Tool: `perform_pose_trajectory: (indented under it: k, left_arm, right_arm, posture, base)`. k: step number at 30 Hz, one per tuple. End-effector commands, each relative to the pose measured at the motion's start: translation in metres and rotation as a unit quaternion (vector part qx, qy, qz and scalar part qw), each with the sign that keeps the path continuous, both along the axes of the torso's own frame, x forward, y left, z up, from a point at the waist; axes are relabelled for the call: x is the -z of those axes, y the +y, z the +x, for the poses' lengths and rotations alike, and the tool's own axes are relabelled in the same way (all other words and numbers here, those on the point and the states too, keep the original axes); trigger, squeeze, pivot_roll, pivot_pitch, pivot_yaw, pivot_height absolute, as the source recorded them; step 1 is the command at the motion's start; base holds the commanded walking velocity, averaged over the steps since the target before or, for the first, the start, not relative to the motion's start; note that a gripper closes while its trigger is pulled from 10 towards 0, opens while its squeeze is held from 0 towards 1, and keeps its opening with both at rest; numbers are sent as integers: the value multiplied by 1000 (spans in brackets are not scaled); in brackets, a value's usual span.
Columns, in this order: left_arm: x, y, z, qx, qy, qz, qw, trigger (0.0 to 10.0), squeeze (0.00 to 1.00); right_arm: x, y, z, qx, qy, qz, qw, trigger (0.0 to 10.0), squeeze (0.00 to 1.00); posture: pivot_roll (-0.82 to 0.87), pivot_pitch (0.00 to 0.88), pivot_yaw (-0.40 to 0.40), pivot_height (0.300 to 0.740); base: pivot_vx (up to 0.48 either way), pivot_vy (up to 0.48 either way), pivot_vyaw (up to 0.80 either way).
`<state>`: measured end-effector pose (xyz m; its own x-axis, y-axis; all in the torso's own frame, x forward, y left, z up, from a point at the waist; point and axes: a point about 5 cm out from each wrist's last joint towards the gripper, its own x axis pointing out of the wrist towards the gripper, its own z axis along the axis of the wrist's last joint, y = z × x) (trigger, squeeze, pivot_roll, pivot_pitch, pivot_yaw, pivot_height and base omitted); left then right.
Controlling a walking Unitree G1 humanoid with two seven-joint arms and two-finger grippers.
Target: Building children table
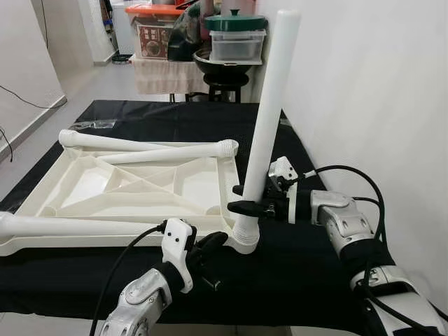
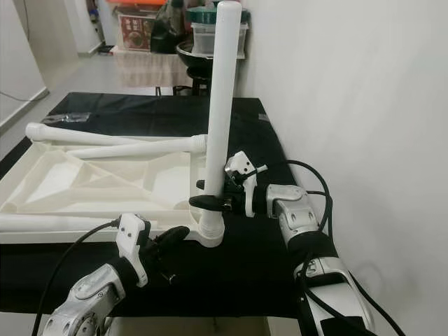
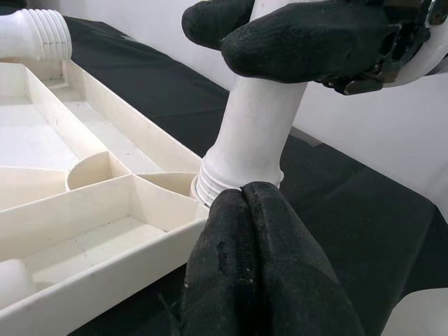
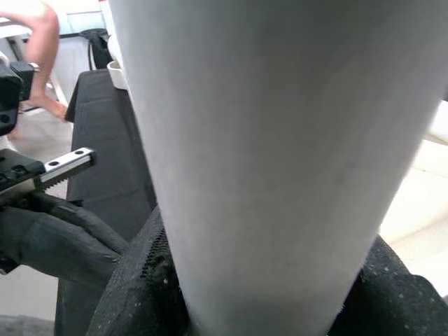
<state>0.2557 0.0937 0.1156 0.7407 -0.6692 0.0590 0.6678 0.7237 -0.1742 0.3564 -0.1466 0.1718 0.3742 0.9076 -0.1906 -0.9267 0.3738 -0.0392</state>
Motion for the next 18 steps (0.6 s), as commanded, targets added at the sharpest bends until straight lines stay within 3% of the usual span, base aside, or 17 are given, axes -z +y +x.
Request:
perform_pose_trajectory:
  k: [1, 5, 6, 7, 8, 9, 11, 13, 18]
  left_arm:
    - [1, -1, -2, -2, 1, -2, 1000, 10000, 0]
    - [0, -1, -3, -2, 0, -2, 1000, 10000, 0]
    - [0, 1, -3, -2, 0, -1, 1000, 10000, 0]
    - [-1, 2, -3, -2, 0, -1, 1000, 10000, 0]
    - [-1, 3, -3, 0, 0, 1, 1000, 10000, 0]
    - [-1, 4, -2, 1, 0, 3, 1000, 10000, 0]
    - [-1, 3, -2, 2, 0, 3, 1000, 10000, 0]
    - [-1, 1, -1, 4, 2, 2, 1000, 10000, 0]
    - [-1, 1, -1, -2, -1, 4, 1000, 10000, 0]
  right_arm:
    - [31, 2, -9, 60, 20, -53, 997, 0, 0]
    - [37, 3, -12, 89, 22, -64, 994, 0, 0]
    - [47, 14, -11, 276, 30, -25, 960, 0, 0]
    - [63, 36, -31, 333, 58, -30, 941, 0, 0]
    - [61, 47, -38, 354, 38, -42, 934, 0, 0]
    - [57, 54, -42, 353, 18, -51, 934, 0, 0]
    - [57, 50, -37, 349, 8, -63, 935, 0, 0]
    - [61, 40, -27, 374, 21, -66, 925, 0, 0]
    - [64, 41, -27, 382, 32, -63, 921, 0, 0]
  posture:
    - [70, 0, -77, 740]
    - [70, 0, -77, 740]
    - [62, 0, -73, 740]
    - [51, 0, -52, 740]
    - [34, 0, -33, 740]
    - [34, 0, -33, 740]
    - [42, 0, -42, 740]
    - [50, 0, -49, 740]
    - [51, 0, -46, 740]
  base:
    - [0, 0, 0]
    - [0, 0, 0]
    - [0, 0, 0]
    - [0, 0, 0]
    - [0, 0, 0]
    - [0, 0, 0]
    - [0, 0, 0]
    - [0, 0, 0]
    - [0, 0, 0]
